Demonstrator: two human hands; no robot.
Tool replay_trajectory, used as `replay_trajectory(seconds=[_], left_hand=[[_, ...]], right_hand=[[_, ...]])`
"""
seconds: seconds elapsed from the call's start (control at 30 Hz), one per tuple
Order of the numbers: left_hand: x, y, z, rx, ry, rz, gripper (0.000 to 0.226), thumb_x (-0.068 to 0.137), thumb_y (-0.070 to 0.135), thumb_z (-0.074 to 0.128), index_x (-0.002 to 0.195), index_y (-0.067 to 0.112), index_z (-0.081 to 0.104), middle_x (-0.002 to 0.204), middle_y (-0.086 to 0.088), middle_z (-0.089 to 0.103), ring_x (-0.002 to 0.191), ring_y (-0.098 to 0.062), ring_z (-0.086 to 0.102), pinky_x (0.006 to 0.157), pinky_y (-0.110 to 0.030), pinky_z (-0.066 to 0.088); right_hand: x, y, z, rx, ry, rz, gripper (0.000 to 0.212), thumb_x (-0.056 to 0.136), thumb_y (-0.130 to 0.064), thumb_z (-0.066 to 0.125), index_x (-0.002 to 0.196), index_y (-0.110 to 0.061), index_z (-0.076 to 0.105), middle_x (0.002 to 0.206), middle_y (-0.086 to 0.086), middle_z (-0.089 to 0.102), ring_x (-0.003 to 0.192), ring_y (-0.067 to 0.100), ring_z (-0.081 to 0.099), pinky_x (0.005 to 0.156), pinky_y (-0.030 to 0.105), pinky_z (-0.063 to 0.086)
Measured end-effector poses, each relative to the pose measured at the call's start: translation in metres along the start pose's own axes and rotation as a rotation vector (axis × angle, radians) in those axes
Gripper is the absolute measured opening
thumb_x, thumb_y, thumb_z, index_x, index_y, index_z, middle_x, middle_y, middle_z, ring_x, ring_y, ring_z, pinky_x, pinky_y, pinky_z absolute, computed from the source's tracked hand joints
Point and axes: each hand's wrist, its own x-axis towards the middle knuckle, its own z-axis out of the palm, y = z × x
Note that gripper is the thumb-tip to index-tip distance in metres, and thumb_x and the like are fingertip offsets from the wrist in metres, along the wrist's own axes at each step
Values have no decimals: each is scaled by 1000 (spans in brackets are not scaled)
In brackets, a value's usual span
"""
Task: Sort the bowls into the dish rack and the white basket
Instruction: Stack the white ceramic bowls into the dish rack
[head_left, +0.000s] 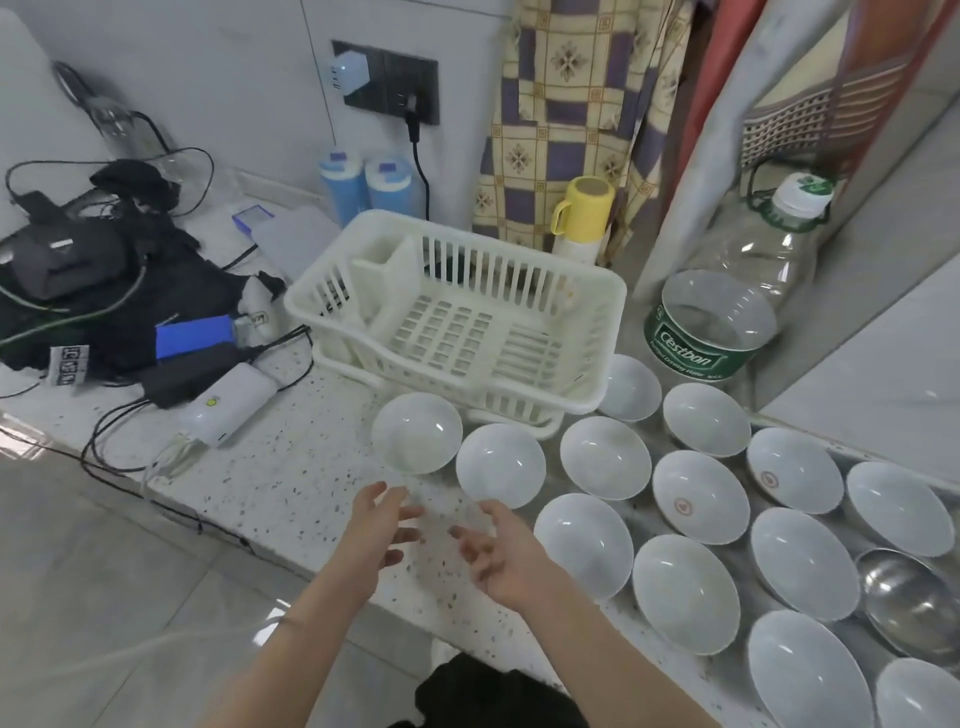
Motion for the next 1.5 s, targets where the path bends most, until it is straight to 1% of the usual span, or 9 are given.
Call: replay_trajectory(seconds=[0.17,0.43,0.6,0.73,0.9,1.13,1.23,1.4,1.5], left_hand=[[26,20,-3,-18,-46,-28,52,97,33,51,144,23,30,102,-7,73,75,-21,65,59,-29,43],[63,37,-14,118,-176,-24,44,96,22,51,136,17,35,93,-11,75,70,-22,67,59,-29,43],[77,45,-26,161,-284,-68,40,93,10,49,133,15,41,94,-18,75,67,-23,64,53,-26,41],[81,53,-33,161,-330,-51,38,90,1,48,126,15,48,83,-19,75,58,-20,59,50,-26,41],[85,63,-43,196,-411,-85,34,87,-1,48,119,8,54,85,-23,73,56,-18,55,49,-26,39],[60,88,-51,303,-568,-16,25,87,6,52,109,14,59,78,-19,75,50,-15,52,49,-25,40],[51,106,-52,353,-653,41,28,84,7,54,111,9,61,78,-23,74,51,-17,48,48,-25,35],[45,138,-48,332,-741,122,28,84,6,55,109,12,64,74,-22,73,51,-17,54,45,-23,38],[53,160,-44,258,-702,160,28,84,7,56,111,11,62,77,-24,73,48,-16,52,44,-23,39]], right_hand=[[18,1,12,4,195,-162,14,92,-25,57,104,-17,54,101,12,71,57,18,60,37,16,28],[36,9,32,310,367,-319,38,92,-11,49,128,-25,45,95,10,68,65,20,62,34,19,32],[41,11,45,405,451,-368,44,91,-6,46,131,-22,46,94,14,65,55,16,51,34,19,30],[37,13,52,512,430,-390,41,92,-3,45,129,-17,48,97,20,67,36,8,31,31,18,24],[19,27,59,607,373,-452,28,93,-1,42,116,-14,49,109,26,66,33,6,25,30,17,22],[-21,35,62,631,410,-648,16,91,-3,44,84,-17,46,90,17,69,37,7,20,31,18,19],[-35,25,63,596,417,-769,21,90,-3,42,77,-19,44,57,-3,49,39,8,20,35,19,17],[-53,-14,65,493,384,-935,29,85,-5,46,64,-25,52,57,-4,26,46,11,22,42,23,20],[-58,-49,68,470,281,-991,14,82,-8,48,83,-20,55,71,6,40,47,12,23,40,21,24]])
